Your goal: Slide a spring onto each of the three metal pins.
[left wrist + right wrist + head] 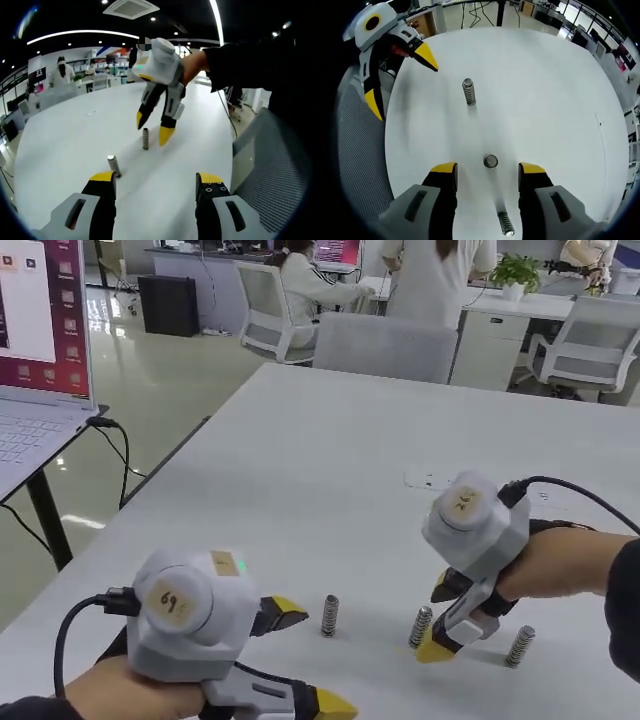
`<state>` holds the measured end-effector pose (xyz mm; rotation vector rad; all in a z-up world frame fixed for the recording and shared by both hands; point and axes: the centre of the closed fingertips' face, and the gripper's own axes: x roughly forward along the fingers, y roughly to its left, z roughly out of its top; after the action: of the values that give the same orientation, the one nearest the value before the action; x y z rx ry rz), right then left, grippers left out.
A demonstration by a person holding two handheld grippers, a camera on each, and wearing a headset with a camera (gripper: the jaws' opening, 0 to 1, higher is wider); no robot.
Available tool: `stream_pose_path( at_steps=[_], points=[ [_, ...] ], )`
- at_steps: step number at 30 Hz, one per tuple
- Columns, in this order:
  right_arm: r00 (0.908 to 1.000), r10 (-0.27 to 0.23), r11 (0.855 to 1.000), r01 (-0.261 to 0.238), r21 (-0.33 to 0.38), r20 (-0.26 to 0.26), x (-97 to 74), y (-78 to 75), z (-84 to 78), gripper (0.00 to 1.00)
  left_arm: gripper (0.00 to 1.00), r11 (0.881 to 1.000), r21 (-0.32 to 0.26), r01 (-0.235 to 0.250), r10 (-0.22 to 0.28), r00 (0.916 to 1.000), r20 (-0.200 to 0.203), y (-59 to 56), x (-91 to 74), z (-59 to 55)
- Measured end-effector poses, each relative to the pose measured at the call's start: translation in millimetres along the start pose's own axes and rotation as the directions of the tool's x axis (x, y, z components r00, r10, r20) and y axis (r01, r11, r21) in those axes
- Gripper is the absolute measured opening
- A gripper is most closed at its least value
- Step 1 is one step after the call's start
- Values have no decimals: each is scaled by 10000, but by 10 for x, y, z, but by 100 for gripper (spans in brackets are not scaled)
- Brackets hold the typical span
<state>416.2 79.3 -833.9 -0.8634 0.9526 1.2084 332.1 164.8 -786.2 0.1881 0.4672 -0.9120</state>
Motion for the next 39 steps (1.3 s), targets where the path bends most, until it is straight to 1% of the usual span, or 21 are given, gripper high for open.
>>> stream_pose_path(
  at_steps=[15, 23, 32, 35, 39],
  points=[
    [9993, -325, 9970, 311, 709, 181, -78, -112, -207, 47, 59, 10000, 18, 74, -74, 9999, -102, -31, 7, -26],
    [9986, -480, 9939, 453, 1006, 241, -93, -123, -318, 47, 59, 10000, 36, 89, -88, 9999, -148, -35, 3, -39],
    [9958, -659, 9852, 548, 1625, 638, -107, -170, -413, 47, 59, 10000, 18, 72, -72, 9998, -167, -28, -1, -48],
    [9935, -680, 9802, 494, 1915, 913, -110, -161, -424, 48, 59, 10000, 14, 79, -79, 9998, -194, -29, 3, -55],
    [9906, -828, 9749, 579, 2151, 1085, -116, -176, -463, 48, 59, 10000, 1, 80, -80, 9997, -211, -28, 6, -59]
  ],
)
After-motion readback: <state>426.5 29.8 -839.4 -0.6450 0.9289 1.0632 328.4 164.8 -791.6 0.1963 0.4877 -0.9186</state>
